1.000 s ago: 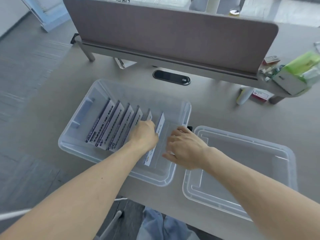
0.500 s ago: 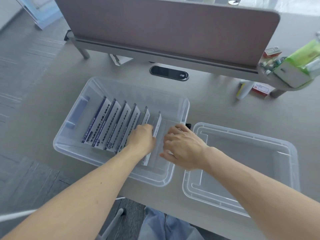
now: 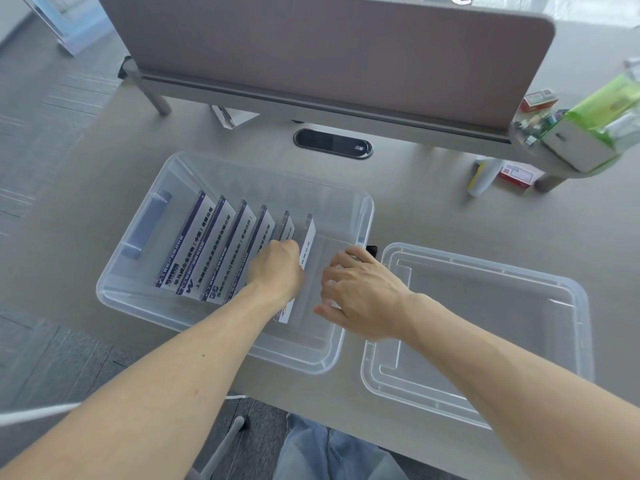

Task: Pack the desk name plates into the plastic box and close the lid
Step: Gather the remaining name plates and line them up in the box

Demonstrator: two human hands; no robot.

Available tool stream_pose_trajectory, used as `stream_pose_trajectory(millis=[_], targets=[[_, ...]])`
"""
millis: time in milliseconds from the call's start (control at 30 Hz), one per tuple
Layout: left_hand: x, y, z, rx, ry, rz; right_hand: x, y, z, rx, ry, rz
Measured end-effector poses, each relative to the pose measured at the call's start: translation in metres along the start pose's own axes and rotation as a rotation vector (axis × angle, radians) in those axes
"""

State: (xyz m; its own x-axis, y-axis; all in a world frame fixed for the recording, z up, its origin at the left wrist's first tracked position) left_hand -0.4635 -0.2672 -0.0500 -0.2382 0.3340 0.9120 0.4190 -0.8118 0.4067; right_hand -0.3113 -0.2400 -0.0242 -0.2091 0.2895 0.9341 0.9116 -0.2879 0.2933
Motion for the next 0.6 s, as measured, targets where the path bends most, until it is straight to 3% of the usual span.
stream_pose_trajectory(millis=[133,333,467,600], targets=[[0.005,0.0,0.0,-0.003,-0.006,-0.04,-0.001,0.001,0.001,-0.009,0.013,-0.013],[0.054,0.018,-0.001,-0.048,-0.072,-0.039,0.012,0.0,-0.004,-0.048,-0.023,-0.165],[0.107,0.027,0.0,-0.107,-0.095,-0.041,0.063,0.013,0.002,-0.153,-0.242,-0.009],[0.161,0.03,0.016,-0.223,-0.151,-0.046,0.11,0.046,0.038,-0.378,-0.244,0.042]])
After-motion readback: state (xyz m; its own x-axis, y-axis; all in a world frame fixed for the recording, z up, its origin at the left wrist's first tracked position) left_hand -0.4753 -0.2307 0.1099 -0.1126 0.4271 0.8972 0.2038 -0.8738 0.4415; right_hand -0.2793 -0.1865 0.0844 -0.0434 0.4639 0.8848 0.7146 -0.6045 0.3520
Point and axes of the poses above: each hand's wrist, its own y-axis away from the middle knuckle, its own x-axis out of the back of the hand, z = x × y, the point moved 4 cm from there along -y, towards the middle knuckle, and after that the axes turned 3 degrees about -z, right-handed, at the moved point
